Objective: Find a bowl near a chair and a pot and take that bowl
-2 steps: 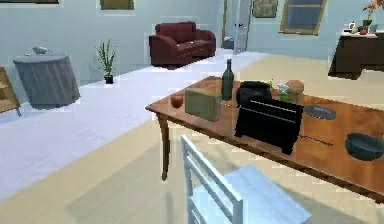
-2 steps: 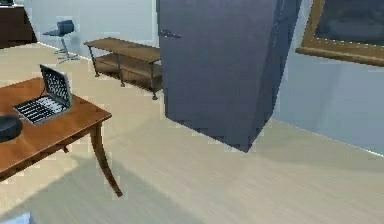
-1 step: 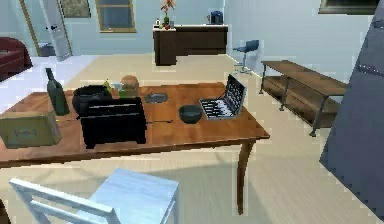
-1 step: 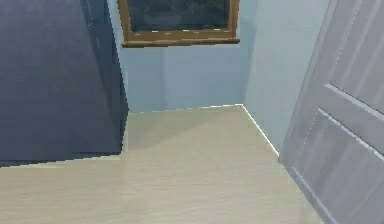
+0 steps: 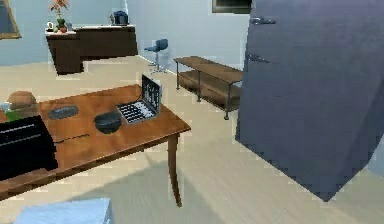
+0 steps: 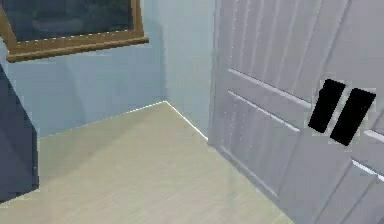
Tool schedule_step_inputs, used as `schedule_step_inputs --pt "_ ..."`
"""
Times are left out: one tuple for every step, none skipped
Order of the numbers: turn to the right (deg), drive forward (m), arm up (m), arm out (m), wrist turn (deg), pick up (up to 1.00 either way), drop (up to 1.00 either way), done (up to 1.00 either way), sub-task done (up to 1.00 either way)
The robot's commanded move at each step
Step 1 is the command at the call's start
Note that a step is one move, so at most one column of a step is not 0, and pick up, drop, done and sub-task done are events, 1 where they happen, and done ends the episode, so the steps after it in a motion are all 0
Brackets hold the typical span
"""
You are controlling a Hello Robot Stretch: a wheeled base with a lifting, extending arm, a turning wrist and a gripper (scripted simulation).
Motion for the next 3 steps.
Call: schedule_step_inputs --pt "0.0 0.85 0.0 0.0 0.0 0.0 0.0 0.0 0.0" --pt "-45.0 0.0 0.0 0.0 0.0 0.0 0.0 0.0 0.0" --pt "-45.0 0.0 0.0 0.0 0.0 0.0 0.0 0.0 0.0"
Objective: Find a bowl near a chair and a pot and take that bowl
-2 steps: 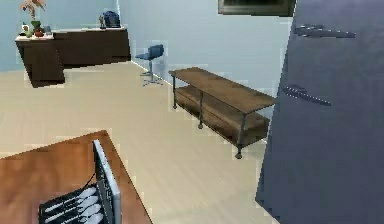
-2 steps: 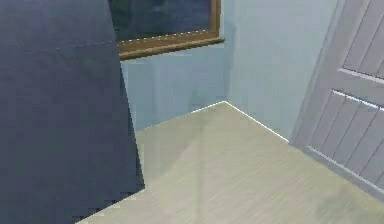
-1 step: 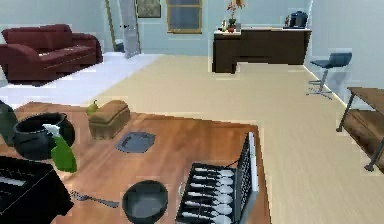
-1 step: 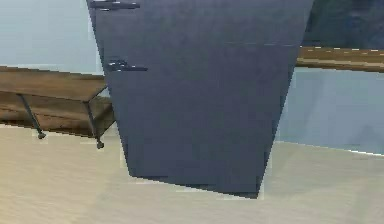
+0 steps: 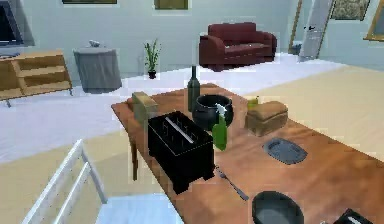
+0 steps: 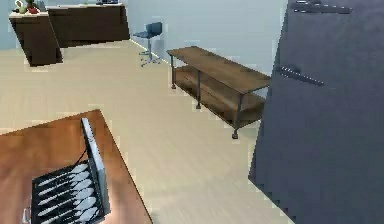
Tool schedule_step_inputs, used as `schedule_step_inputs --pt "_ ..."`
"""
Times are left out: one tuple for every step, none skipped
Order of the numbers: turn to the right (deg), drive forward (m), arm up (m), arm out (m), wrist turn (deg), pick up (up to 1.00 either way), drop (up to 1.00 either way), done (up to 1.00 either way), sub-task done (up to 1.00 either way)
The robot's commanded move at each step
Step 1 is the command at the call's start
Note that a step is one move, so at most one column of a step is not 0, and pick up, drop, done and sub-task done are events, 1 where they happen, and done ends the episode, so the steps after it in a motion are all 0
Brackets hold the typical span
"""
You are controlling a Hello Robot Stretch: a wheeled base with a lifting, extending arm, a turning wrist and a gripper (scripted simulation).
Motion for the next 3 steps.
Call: schedule_step_inputs --pt "-45.0 0.0 0.0 0.0 0.0 0.0 0.0 0.0 0.0" --pt "-12.0 0.0 0.0 0.0 0.0 0.0 0.0 0.0 0.0" --pt "0.0 0.0 0.5 0.0 0.0 0.0 0.0 0.0 0.0"
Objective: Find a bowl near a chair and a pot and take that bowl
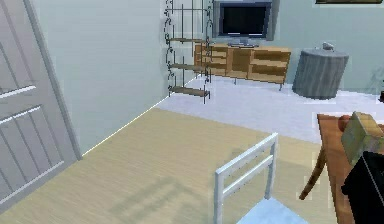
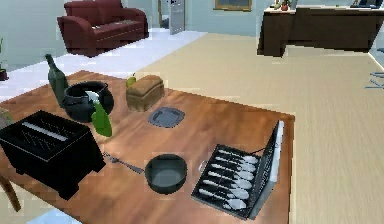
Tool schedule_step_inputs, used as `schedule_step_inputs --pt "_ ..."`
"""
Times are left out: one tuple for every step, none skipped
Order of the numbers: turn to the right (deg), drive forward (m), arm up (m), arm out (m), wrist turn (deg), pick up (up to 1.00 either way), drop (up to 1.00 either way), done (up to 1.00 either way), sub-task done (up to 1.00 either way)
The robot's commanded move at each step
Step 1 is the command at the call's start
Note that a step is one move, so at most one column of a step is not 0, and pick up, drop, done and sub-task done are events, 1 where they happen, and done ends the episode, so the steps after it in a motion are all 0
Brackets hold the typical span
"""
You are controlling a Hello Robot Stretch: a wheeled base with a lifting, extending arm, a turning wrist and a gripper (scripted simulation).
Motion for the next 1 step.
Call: schedule_step_inputs --pt "0.0 0.0 0.38 0.0 0.0 0.0 0.0 0.0 0.0"
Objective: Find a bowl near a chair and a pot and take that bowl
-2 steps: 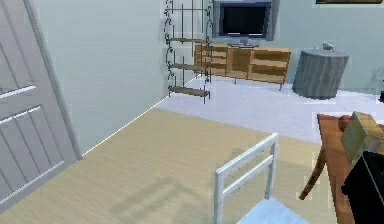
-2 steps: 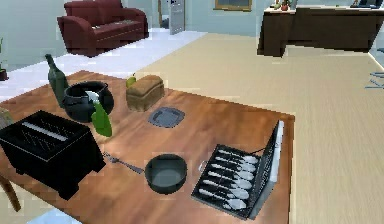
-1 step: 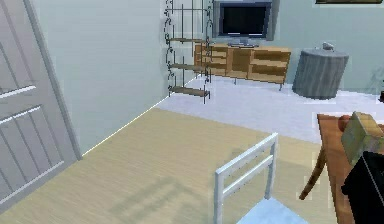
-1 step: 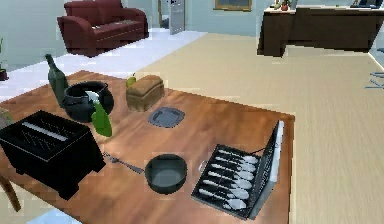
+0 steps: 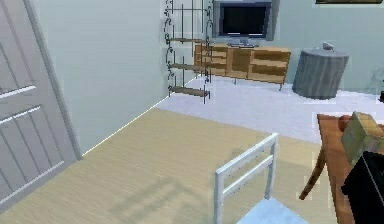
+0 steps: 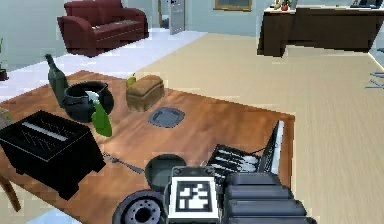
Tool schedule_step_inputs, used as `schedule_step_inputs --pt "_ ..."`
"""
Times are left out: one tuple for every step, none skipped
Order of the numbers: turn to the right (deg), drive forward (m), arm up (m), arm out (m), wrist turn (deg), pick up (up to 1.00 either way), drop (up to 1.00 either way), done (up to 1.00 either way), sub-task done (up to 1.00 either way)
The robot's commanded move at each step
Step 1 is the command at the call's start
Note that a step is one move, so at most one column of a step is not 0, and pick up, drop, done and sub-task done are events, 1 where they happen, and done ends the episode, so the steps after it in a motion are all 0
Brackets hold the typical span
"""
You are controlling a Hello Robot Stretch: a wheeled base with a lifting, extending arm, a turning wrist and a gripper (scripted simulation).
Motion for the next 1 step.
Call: schedule_step_inputs --pt "0.0 0.0 0.0 0.16 0.0 0.0 0.0 0.0 0.0"
